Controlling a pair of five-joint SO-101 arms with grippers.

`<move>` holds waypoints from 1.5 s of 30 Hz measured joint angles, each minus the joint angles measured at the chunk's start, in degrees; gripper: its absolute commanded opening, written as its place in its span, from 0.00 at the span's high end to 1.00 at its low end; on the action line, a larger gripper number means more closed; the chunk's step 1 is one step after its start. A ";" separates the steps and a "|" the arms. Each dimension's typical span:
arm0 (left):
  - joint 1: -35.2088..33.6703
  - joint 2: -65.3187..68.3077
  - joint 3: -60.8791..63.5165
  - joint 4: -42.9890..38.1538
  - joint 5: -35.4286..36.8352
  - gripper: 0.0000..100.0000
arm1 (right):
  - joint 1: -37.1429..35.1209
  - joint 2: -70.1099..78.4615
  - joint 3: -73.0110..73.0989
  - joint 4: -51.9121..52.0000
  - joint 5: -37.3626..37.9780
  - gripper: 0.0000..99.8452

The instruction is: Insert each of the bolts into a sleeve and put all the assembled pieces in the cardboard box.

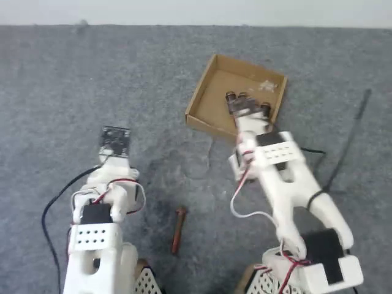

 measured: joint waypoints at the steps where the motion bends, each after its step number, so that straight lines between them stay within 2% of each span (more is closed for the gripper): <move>1: 1.49 0.00 -1.49 3.43 0.00 0.99 | 1.32 0.00 0.00 -0.97 0.00 0.99; 8: 6.59 0.26 -21.19 30.77 2.29 0.99 | 5.10 1.23 0.00 -3.16 0.09 0.99; 10: 9.41 2.37 -26.29 36.84 2.37 0.99 | 6.24 2.37 0.00 -3.16 0.09 0.99; 12: 12.57 5.80 -29.10 39.30 3.78 0.99 | 7.03 3.52 -0.44 -3.16 0.09 0.99; 16: 17.58 18.02 -30.51 38.86 7.56 0.97 | 8.70 5.54 -1.67 -3.16 0.09 0.99; 21: 23.03 30.33 -30.33 35.60 8.88 0.80 | 8.79 7.47 -2.90 -3.25 0.09 0.99; 23: 25.85 30.68 -28.84 33.41 10.64 0.76 | 8.79 7.74 -2.99 -3.25 0.09 0.99; 25: 29.10 30.68 -26.46 31.65 13.45 0.76 | 8.79 7.74 -2.99 -3.25 0.09 0.99; 31: 38.68 25.67 -22.33 28.75 15.65 0.76 | 8.79 7.74 -2.99 -3.25 0.09 0.99; 34: 39.47 26.29 -22.24 27.69 16.79 0.76 | 8.79 7.74 -2.99 -3.52 0.09 0.99; 45: 39.38 42.73 -22.24 20.31 17.23 0.76 | 8.79 7.74 -2.99 -4.22 0.09 0.99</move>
